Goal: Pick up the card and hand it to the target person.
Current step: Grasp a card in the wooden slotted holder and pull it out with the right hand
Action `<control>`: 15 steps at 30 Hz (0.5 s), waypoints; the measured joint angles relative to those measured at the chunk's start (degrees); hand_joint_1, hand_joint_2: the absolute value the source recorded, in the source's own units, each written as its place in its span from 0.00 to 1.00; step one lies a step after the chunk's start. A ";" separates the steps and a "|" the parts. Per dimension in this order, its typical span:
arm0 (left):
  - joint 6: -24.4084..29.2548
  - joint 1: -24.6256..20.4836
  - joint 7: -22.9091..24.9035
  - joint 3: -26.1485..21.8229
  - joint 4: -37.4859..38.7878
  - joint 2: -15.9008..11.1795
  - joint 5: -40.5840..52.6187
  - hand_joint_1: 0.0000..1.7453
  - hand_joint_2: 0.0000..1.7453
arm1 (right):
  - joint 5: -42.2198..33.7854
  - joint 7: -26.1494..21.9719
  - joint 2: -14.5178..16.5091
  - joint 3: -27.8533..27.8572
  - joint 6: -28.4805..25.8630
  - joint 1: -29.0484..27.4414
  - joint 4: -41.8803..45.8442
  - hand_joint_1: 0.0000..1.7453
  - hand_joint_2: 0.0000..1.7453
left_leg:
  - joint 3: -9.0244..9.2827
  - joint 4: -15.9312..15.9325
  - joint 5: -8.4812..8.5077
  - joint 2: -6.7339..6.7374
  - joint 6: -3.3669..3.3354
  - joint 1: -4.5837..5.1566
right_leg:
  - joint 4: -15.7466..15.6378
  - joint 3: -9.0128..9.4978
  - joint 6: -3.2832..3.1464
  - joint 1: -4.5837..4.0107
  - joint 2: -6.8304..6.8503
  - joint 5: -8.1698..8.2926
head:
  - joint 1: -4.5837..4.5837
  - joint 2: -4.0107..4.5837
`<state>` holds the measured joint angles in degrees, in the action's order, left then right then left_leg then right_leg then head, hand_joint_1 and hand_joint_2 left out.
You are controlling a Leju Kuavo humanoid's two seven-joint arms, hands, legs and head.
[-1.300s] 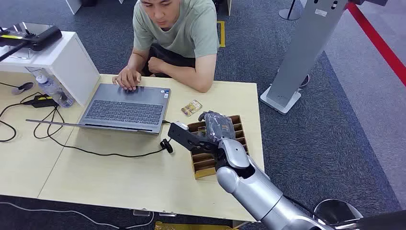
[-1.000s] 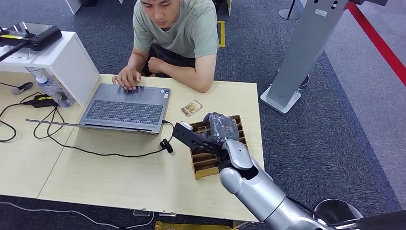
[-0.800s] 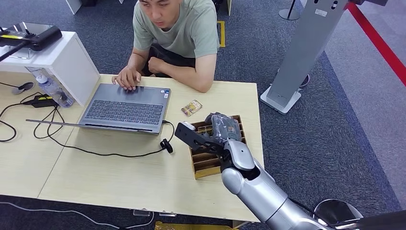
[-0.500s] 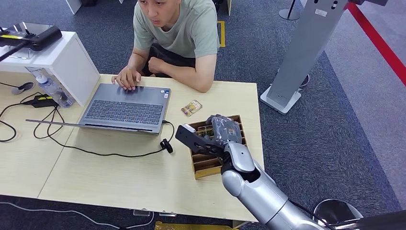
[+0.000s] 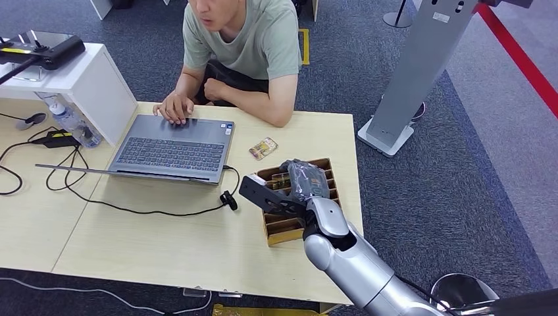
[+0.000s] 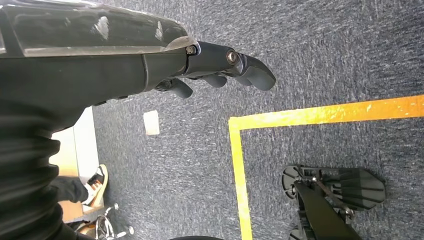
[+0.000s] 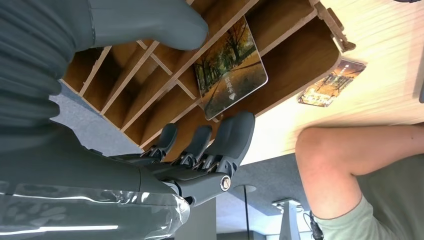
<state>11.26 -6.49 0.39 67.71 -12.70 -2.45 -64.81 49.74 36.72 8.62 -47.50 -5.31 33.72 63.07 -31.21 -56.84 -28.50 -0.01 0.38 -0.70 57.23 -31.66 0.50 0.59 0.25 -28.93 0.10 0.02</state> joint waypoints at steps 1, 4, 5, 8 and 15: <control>0.01 0.00 0.00 0.00 0.00 0.00 0.00 0.00 1.00 | -0.04 -0.08 0.01 0.00 0.00 0.00 -0.07 0.37 1.00 | 0.00 0.00 0.00 0.00 0.00 0.00 | 0.00 0.00 0.00 0.00 0.00 0.00 | -0.01 0.00; 0.03 0.00 0.00 0.00 0.00 0.00 0.00 0.00 1.00 | -0.38 -0.30 0.02 0.00 0.00 0.00 -0.42 0.37 1.00 | 0.00 0.00 0.00 0.00 0.00 0.00 | 0.00 0.00 0.00 0.00 0.00 0.00 | -0.02 0.00; 0.03 0.00 0.00 0.00 0.00 0.00 0.00 0.00 1.00 | -0.47 -0.34 0.03 0.00 0.00 0.00 -0.53 0.37 1.00 | 0.00 0.00 0.00 0.00 0.00 0.00 | 0.00 0.00 0.00 0.00 0.00 0.00 | -0.02 0.00; 0.04 0.00 0.00 0.00 0.00 0.00 0.00 0.00 1.00 | -0.58 -0.39 0.02 0.00 0.00 -0.01 -0.73 0.38 1.00 | 0.01 0.00 0.00 0.00 0.00 0.00 | 0.00 0.00 0.00 0.00 0.00 0.00 | -0.02 0.00; 0.04 0.01 0.04 0.00 0.00 0.00 -0.01 0.00 1.00 | -0.72 -0.40 0.02 0.02 0.00 -0.20 -0.76 0.44 1.00 | 0.01 0.00 0.00 0.00 0.00 0.00 | 0.00 0.00 0.00 0.00 0.00 0.00 | 0.01 0.00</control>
<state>11.30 -6.48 0.44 67.71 -12.70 -2.45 -64.81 49.02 36.32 8.63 -47.47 -5.31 33.52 62.31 -31.20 -56.84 -28.50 -0.01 0.38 -0.70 57.23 -31.66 0.49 0.59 0.25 -28.93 0.11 0.02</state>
